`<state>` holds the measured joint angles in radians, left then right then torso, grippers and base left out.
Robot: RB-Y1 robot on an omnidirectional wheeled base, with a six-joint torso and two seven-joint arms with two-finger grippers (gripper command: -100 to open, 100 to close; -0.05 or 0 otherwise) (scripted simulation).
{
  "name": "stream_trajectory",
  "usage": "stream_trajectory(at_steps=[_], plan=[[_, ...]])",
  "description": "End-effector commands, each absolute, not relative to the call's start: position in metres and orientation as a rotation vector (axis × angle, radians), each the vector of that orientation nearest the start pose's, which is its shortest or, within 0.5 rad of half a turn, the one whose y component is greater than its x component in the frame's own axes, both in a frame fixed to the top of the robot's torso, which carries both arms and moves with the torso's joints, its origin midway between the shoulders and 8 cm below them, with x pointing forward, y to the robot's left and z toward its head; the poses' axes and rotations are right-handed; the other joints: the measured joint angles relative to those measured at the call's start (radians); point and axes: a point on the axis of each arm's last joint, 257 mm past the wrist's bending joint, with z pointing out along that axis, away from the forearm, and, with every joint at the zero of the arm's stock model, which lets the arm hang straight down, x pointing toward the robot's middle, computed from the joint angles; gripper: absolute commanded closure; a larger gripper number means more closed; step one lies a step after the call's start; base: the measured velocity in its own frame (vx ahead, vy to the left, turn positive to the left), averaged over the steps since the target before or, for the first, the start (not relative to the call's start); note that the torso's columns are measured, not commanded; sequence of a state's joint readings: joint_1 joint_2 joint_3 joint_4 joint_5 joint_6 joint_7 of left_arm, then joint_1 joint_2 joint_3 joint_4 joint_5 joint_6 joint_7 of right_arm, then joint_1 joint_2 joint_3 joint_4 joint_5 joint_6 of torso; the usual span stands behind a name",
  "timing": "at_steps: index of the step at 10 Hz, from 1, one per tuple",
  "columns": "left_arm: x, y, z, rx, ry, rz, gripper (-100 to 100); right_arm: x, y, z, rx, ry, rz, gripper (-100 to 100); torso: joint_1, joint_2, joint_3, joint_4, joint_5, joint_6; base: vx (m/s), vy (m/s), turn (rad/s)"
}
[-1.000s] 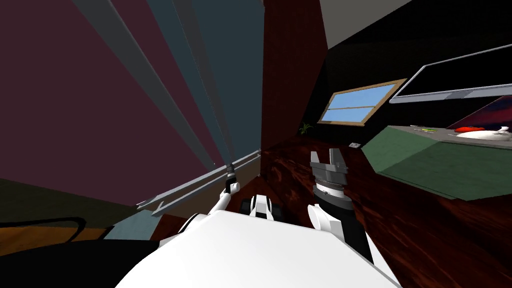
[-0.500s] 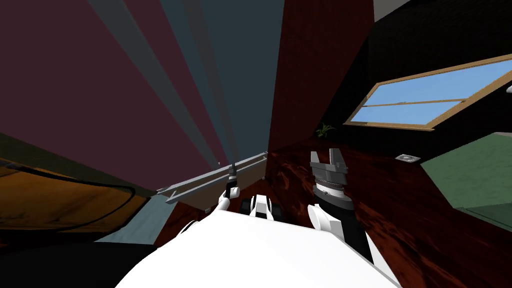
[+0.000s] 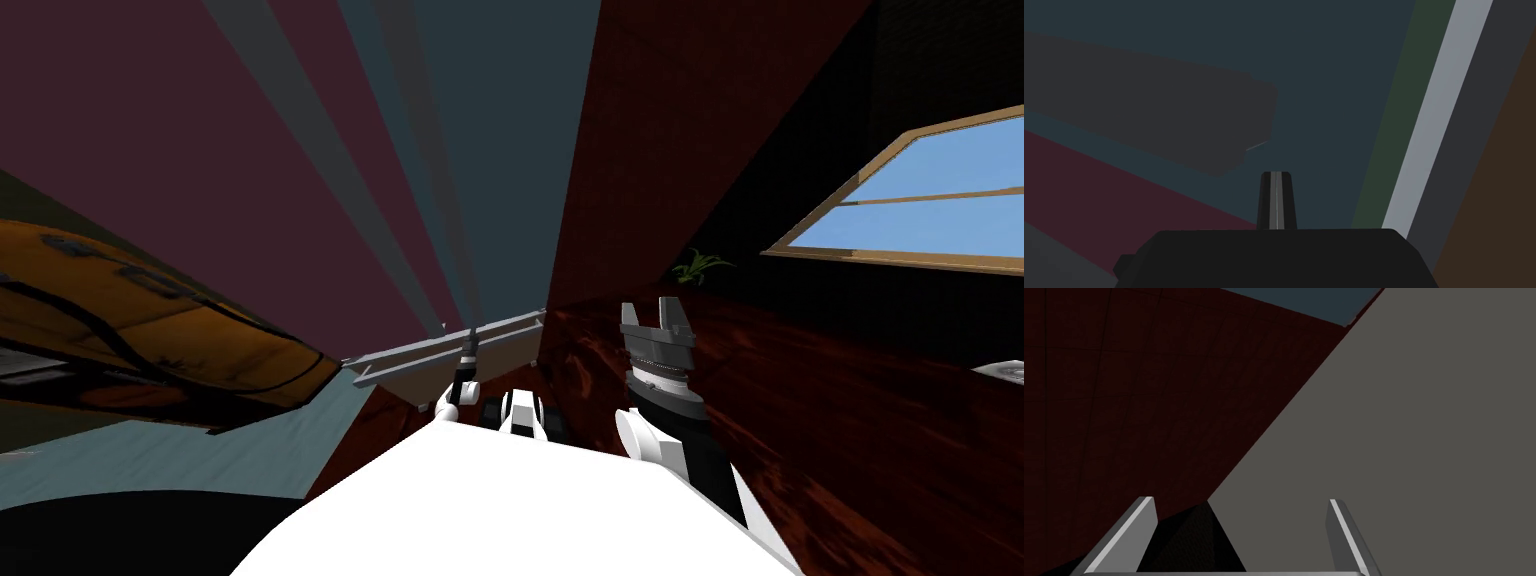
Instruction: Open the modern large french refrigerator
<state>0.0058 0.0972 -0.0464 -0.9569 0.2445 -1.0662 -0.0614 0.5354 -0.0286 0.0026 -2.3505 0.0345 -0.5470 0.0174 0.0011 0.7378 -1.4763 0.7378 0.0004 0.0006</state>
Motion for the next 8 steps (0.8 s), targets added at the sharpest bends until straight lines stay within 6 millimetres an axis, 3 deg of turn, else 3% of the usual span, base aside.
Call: stream_trajectory(at_steps=[1, 4, 6, 7, 8], plan=[[0.442, 0.266, -0.263, -0.935, 0.825, -1.37, 100, 0.32, -0.269, 0.052, 0.539, 0.601, 1.277, 0, -0.001, 0.001, 0.001, 0.0, 0.0, -0.001, 0.073, -0.077, 0.25], [0.427, 0.234, -0.268, -0.926, 0.89, -1.467, 100, 0.32, -0.269, 0.052, 0.539, 0.601, 1.277, 0, -0.001, 0.001, 0.001, 0.0, 0.0, 0.0, 0.087, -0.086, 0.312], [0.43, 0.234, -0.268, -0.92, 0.892, -1.462, 100, 0.32, -0.269, 0.052, 0.539, 0.601, 1.277, 0, -0.001, 0.0, 0.0, 0.0, 0.0, 0.0, 0.059, -0.061, 0.151], [0.439, 0.232, -0.263, -0.933, 0.895, -1.503, -100, 0.32, -0.269, 0.052, 0.539, 0.601, 1.277, 0, 0.002, 0.002, 0.002, 0.001, 0.0, 0.0, -0.005, 0.06, -0.08], [0.441, 0.231, -0.261, -0.939, 0.894, -1.514, -100, 0.32, -0.269, 0.052, 0.539, 0.601, 1.277, 0, 0.006, 0.004, 0.003, 0.001, 0.001, 0.0, -0.042, 0.093, -0.116]])
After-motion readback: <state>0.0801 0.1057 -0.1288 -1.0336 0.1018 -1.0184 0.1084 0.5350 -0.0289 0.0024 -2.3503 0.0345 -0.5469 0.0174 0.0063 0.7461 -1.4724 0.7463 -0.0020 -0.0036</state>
